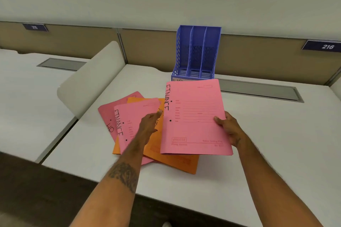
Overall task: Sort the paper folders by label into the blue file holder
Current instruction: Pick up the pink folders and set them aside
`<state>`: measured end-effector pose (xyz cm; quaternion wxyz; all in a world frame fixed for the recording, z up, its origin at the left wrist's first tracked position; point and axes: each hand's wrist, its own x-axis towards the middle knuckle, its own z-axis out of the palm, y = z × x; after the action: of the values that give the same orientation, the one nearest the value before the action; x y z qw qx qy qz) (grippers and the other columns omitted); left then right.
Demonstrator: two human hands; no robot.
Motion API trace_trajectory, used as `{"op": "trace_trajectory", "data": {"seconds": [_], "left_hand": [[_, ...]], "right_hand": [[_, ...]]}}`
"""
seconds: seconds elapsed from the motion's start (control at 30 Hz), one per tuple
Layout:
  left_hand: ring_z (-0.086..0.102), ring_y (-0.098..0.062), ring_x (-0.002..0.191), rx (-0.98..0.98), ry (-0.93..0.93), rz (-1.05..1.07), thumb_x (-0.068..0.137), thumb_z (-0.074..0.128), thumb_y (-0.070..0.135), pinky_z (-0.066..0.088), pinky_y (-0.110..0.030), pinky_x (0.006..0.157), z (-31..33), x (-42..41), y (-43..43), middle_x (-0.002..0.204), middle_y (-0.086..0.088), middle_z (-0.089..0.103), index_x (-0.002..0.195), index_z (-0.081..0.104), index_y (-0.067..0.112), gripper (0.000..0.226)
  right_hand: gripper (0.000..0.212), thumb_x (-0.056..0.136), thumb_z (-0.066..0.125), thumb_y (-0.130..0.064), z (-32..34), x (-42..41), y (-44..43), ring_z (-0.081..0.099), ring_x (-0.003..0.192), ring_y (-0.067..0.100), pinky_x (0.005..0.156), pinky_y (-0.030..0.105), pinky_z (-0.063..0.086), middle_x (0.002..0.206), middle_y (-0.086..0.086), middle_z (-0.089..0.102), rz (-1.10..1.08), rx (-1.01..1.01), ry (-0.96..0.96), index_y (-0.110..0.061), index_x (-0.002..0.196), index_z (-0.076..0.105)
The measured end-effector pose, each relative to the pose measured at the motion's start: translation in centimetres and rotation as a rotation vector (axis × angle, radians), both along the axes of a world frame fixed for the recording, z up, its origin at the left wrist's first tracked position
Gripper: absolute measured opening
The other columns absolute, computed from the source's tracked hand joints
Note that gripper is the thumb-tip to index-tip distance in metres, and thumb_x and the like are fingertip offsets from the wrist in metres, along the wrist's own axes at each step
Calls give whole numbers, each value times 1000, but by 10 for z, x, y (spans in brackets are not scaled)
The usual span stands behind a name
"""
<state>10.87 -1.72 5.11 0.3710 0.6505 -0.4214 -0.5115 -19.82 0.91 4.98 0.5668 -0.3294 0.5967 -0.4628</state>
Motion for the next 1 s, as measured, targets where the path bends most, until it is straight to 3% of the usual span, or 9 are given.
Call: {"op": "trace_trajectory", "data": {"seconds": [0.07,0.2,0.27,0.4,0.57,0.77,0.9,1.0], "left_hand": [[50,-30,128,17,-223,75,88,64,55,45,-46,104,-11,31,-3,142,-11,51,138,50,10,69],[35,-38,137,113,-602,215,86,67,50,40,-52,105,-27,81,0,147,-20,40,142,44,8,74],[35,-38,135,212,-677,234,86,66,53,39,-53,105,-34,98,2,145,-21,39,142,38,4,80],[34,-38,134,359,-621,215,82,67,60,41,-53,105,-47,116,1,144,-21,35,145,27,1,95],[37,-36,133,371,-661,157,78,73,59,42,-52,105,-54,119,-8,141,-20,39,141,35,1,93],[40,-39,132,295,-607,199,75,82,40,43,-53,103,-58,123,-15,141,-22,41,139,32,0,91],[60,-39,113,142,-408,247,81,79,18,48,-43,84,-44,124,-29,128,-19,59,118,32,5,62],[64,-36,105,44,-376,276,81,78,15,47,-38,79,-22,132,-43,123,-16,64,123,37,8,59]], "right_hand": [[34,92,64,-17,-4,4,-2,69,96,30,75,45,58,114,5,69,-11,8,7,-21,124,55],[37,93,63,-18,-11,12,-4,67,99,33,82,53,56,117,7,68,-42,13,6,-20,129,53],[38,93,62,-19,-11,16,-5,67,100,34,86,57,53,118,8,67,-55,12,25,-20,130,52],[40,94,61,-20,-6,23,-5,65,102,36,89,60,51,120,9,66,-65,16,51,-19,132,50],[39,94,61,-20,-1,31,-3,66,100,35,86,56,53,119,8,66,-75,10,75,-19,132,50],[39,94,61,-20,-2,35,0,66,100,35,85,56,54,118,9,67,-98,18,81,-19,132,51],[37,94,61,-20,-1,39,1,68,96,32,78,48,57,116,6,68,-101,19,86,-20,130,52],[36,93,62,-19,0,40,0,68,96,31,75,45,57,115,5,68,-105,12,97,-21,128,53]]}}
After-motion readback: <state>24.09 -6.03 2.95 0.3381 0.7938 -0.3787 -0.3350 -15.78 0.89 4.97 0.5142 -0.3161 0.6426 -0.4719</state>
